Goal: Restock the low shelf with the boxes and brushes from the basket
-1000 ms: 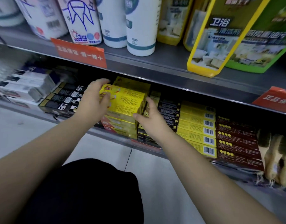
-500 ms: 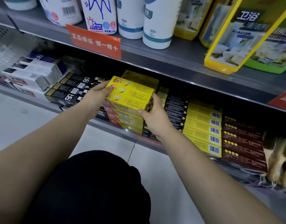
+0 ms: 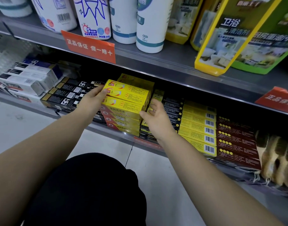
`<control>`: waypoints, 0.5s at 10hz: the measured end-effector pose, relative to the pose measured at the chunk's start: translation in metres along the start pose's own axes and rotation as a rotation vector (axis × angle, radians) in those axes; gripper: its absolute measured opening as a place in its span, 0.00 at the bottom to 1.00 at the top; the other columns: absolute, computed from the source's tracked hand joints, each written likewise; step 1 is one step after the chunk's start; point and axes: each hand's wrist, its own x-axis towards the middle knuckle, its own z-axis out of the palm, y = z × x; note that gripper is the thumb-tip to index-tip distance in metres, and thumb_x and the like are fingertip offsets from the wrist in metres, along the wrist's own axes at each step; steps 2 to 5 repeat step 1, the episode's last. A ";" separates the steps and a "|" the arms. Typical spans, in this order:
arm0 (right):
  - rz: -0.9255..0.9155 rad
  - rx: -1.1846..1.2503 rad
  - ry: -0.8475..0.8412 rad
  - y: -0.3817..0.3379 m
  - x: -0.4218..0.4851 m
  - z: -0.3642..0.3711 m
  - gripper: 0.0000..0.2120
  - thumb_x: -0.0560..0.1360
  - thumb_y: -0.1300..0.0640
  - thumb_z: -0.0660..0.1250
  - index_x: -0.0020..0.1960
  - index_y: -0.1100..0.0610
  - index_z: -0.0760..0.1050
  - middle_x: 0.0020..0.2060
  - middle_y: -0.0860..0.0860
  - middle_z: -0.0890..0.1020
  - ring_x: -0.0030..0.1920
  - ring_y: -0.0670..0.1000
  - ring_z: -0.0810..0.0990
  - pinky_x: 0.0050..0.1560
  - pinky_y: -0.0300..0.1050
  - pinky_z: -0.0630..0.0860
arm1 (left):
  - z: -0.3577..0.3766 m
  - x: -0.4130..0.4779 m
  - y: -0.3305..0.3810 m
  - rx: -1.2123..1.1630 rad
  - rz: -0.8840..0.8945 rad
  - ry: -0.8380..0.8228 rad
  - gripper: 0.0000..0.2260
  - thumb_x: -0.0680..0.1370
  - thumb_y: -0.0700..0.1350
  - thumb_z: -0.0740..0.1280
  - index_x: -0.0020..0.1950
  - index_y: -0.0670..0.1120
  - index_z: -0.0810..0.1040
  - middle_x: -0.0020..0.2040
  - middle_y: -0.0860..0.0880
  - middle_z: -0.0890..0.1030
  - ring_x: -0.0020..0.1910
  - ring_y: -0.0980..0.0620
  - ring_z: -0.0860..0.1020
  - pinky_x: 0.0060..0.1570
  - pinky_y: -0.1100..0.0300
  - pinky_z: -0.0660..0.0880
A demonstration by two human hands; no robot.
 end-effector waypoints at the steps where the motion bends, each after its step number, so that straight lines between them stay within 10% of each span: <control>1: -0.053 -0.043 0.071 0.006 -0.028 -0.041 0.18 0.77 0.58 0.65 0.65 0.47 0.68 0.60 0.40 0.74 0.57 0.39 0.74 0.57 0.33 0.70 | -0.011 -0.023 0.013 0.091 0.076 0.104 0.14 0.78 0.50 0.64 0.64 0.53 0.75 0.54 0.57 0.77 0.54 0.59 0.73 0.47 0.69 0.64; 5: -0.053 -0.043 0.071 0.006 -0.028 -0.041 0.18 0.77 0.58 0.65 0.65 0.47 0.68 0.60 0.40 0.74 0.57 0.39 0.74 0.57 0.33 0.70 | -0.011 -0.023 0.013 0.091 0.076 0.104 0.14 0.78 0.50 0.64 0.64 0.53 0.75 0.54 0.57 0.77 0.54 0.59 0.73 0.47 0.69 0.64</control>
